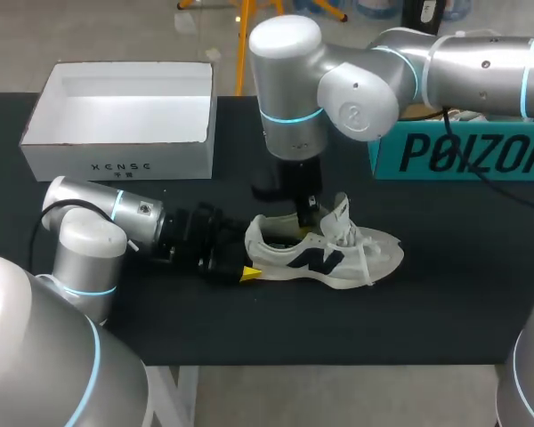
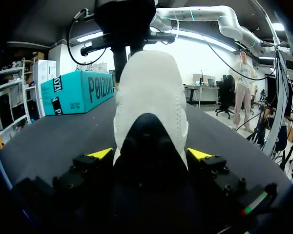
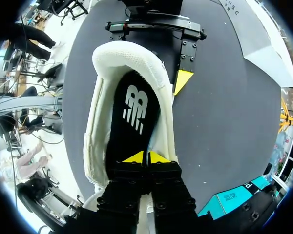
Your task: Take the shoe out of the shoebox, open the shoe tongue, remove and reinsert the insole, then place the shoe into the shoebox
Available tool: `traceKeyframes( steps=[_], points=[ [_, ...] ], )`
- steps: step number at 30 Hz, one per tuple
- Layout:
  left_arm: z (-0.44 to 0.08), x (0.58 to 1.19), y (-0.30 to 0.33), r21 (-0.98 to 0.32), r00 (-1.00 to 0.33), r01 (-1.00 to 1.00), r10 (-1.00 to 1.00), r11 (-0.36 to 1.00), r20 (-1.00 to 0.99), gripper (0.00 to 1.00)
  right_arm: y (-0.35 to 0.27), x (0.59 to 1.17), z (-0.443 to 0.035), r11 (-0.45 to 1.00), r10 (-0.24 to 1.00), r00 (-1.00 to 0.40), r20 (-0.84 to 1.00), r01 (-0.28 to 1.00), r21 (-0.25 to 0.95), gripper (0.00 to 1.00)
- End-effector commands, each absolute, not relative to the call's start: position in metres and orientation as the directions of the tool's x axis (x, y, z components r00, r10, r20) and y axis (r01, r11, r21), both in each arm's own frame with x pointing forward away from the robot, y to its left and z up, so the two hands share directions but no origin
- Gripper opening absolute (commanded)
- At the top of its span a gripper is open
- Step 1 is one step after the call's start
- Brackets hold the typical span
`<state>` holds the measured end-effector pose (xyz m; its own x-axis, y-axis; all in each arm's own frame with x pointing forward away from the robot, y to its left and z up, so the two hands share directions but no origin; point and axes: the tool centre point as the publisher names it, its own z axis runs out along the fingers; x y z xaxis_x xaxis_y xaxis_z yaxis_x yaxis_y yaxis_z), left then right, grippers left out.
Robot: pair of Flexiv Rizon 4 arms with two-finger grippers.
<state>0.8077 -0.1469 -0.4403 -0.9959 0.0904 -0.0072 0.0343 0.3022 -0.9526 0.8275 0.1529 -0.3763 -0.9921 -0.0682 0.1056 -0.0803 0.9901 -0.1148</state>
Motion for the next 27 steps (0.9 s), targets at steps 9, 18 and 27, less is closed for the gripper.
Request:
traceKeyframes(
  steps=[9,18,27],
  points=[
    [-0.447,0.810,-0.150,-0.952,-0.996,0.034,0.093,0.304,-0.006,0.00,0.154,0.819,-0.386,0.990,-0.077,-0.989,0.122,-0.091,-0.108,0.29],
    [-0.447,0.810,-0.150,-0.952,-0.996,0.034,0.093,0.304,-0.006,0.00,0.163,0.808,-0.423,0.989,-0.044,-0.992,0.121,-0.061,-0.138,0.27],
    [-0.447,0.810,-0.150,-0.952,-0.996,0.034,0.093,0.304,-0.006,0.00,0.154,0.791,-0.451,0.991,0.005,-0.983,0.186,-0.020,-0.132,0.00]
  ],
)
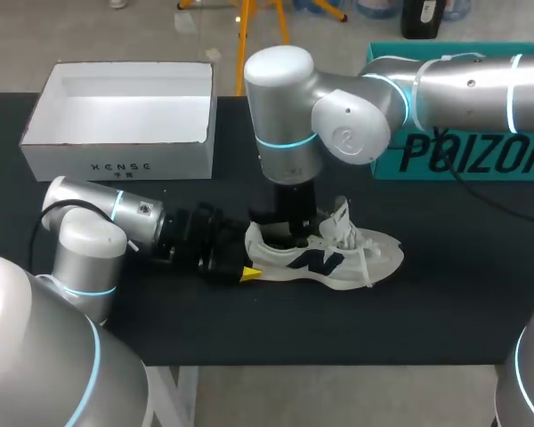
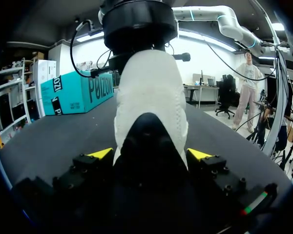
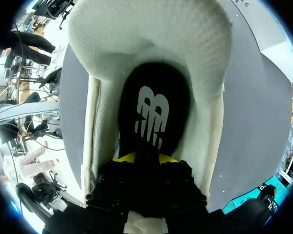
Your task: Take the shoe out of the shoebox, open the shoe tongue, remove and reinsert the insole, then place the shoe into the shoebox
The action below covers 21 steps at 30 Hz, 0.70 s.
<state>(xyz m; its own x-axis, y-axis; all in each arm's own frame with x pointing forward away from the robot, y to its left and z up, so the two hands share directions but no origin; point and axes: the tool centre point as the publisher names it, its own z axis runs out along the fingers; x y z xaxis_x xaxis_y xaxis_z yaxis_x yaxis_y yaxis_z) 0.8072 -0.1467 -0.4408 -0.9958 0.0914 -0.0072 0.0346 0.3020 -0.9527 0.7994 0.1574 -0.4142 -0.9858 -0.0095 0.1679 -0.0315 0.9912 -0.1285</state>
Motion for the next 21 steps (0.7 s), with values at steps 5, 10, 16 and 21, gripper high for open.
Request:
traceKeyframes(
  steps=[5,10,16,21],
  points=[
    [-0.447,0.810,-0.150,-0.952,-0.996,0.034,0.093,0.304,-0.006,0.00,0.143,0.788,-0.441,0.987,0.032,-0.980,0.198,0.000,-0.161,0.00],
    [-0.447,0.810,-0.150,-0.952,-0.996,0.034,0.093,0.304,-0.006,0.00,0.140,0.791,-0.430,0.988,0.038,-0.980,0.196,0.007,-0.157,0.00],
    [-0.447,0.810,-0.150,-0.952,-0.996,0.034,0.093,0.304,-0.006,0.00,0.140,0.796,-0.414,0.989,0.037,-0.979,0.199,0.008,-0.146,0.00],
    [-0.447,0.810,-0.150,-0.952,-0.996,0.034,0.093,0.304,-0.006,0.00,0.140,0.801,-0.399,0.991,0.034,-0.977,0.209,0.005,-0.135,0.00]
  ],
)
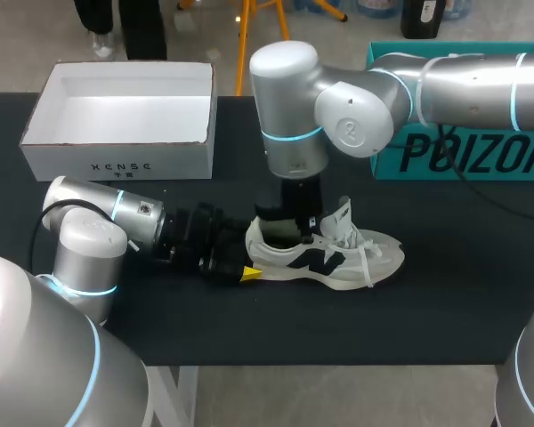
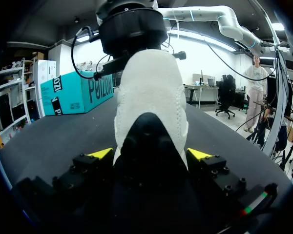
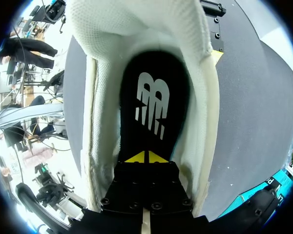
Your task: Take the shoe out of the shoebox, open the shoe tongue, remove and reinsert the insole, then place the shoe into the shoebox
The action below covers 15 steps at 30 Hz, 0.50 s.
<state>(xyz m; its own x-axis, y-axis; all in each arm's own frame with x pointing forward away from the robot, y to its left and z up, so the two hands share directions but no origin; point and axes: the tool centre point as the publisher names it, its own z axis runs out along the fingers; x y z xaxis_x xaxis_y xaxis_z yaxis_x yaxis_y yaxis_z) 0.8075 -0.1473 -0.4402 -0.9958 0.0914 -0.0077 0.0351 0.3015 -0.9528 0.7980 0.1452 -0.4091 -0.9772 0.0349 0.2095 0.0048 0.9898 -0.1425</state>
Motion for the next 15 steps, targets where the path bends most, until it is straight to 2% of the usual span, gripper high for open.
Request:
traceKeyframes(
  steps=[1,15],
  points=[
    [-0.447,0.810,-0.150,-0.952,-0.996,0.034,0.093,0.304,-0.006,0.00,0.140,0.802,-0.397,0.992,0.035,-0.979,0.200,0.010,-0.125,0.00],
    [-0.447,0.810,-0.150,-0.952,-0.996,0.034,0.093,0.304,-0.006,0.00,0.117,0.812,-0.360,0.993,0.081,-0.987,0.139,0.069,-0.092,0.00]
  ],
)
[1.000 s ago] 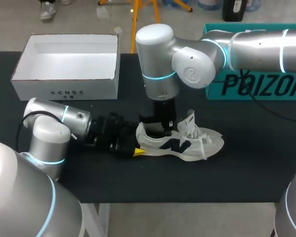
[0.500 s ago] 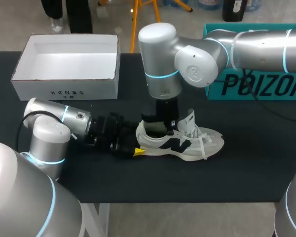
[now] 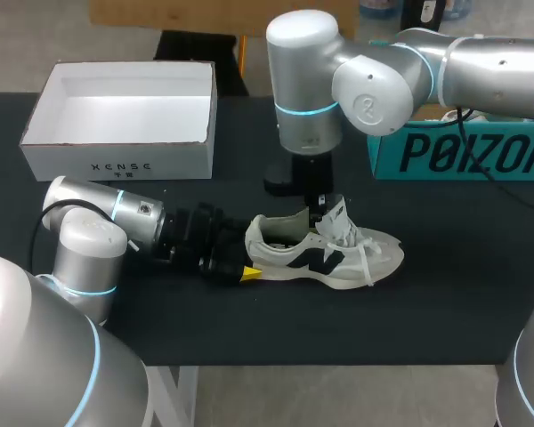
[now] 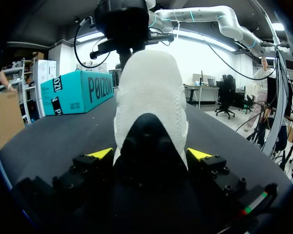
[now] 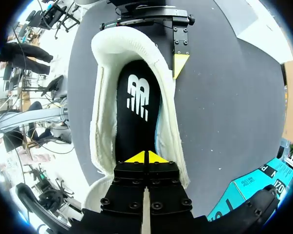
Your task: Take the shoe out of the shoebox, open the shoe tongue, remove and reinsert the insole, then place the shoe into the shoebox
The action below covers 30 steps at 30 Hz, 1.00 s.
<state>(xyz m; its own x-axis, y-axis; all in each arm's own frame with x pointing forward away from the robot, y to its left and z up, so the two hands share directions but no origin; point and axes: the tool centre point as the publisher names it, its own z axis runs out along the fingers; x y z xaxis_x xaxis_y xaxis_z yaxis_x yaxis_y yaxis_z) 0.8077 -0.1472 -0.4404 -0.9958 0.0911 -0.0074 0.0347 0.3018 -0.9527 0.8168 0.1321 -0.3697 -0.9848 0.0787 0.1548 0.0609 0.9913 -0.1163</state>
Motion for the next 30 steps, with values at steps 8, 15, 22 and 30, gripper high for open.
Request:
traceKeyframes(
  steps=[8,15,22,30],
  points=[
    [-0.447,0.810,-0.150,-0.952,-0.996,0.034,0.093,0.304,-0.006,0.00,0.127,0.814,-0.355,0.992,0.080,-0.991,0.107,0.070,-0.102,0.00],
    [-0.447,0.810,-0.150,-0.952,-0.996,0.034,0.093,0.304,-0.006,0.00,0.148,0.815,-0.365,0.993,0.070,-0.994,0.081,0.061,-0.102,0.00],
    [-0.447,0.810,-0.150,-0.952,-0.996,0.034,0.093,0.304,-0.006,0.00,0.152,0.820,-0.374,0.991,0.089,-0.994,0.056,0.083,-0.105,0.00],
    [-0.447,0.810,-0.150,-0.952,-0.996,0.034,0.093,0.304,-0.006,0.00,0.149,0.824,-0.378,0.990,0.104,-0.992,0.066,0.097,-0.102,0.18]
  ],
)
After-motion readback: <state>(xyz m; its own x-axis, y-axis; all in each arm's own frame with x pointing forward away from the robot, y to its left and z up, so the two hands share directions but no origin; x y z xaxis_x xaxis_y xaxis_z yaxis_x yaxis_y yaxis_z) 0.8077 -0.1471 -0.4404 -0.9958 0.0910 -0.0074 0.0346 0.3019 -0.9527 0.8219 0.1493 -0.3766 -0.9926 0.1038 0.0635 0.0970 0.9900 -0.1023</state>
